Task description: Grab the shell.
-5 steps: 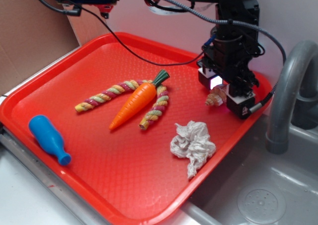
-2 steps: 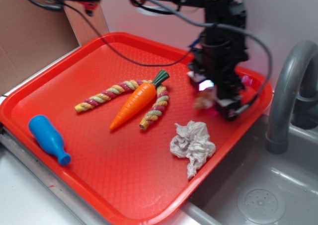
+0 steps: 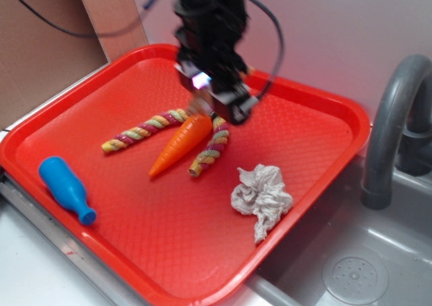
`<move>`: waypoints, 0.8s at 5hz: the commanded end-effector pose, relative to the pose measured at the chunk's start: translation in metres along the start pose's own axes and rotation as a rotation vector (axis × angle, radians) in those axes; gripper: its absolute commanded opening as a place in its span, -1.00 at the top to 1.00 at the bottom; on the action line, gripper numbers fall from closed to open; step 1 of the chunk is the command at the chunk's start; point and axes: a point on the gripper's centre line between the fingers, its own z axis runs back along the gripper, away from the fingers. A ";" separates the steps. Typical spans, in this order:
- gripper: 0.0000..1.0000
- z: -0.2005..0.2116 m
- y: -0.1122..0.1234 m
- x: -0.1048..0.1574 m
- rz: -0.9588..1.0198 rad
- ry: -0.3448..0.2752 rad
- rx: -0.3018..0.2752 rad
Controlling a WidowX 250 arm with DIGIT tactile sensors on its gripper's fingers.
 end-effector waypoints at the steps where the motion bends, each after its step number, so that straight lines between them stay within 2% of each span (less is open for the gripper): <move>1: 1.00 0.075 0.064 -0.058 0.143 -0.099 -0.033; 2: 1.00 0.089 0.094 -0.089 0.227 -0.146 -0.007; 3: 1.00 0.099 0.110 -0.112 0.316 -0.159 0.012; 4: 1.00 0.104 0.105 -0.110 0.282 -0.165 0.010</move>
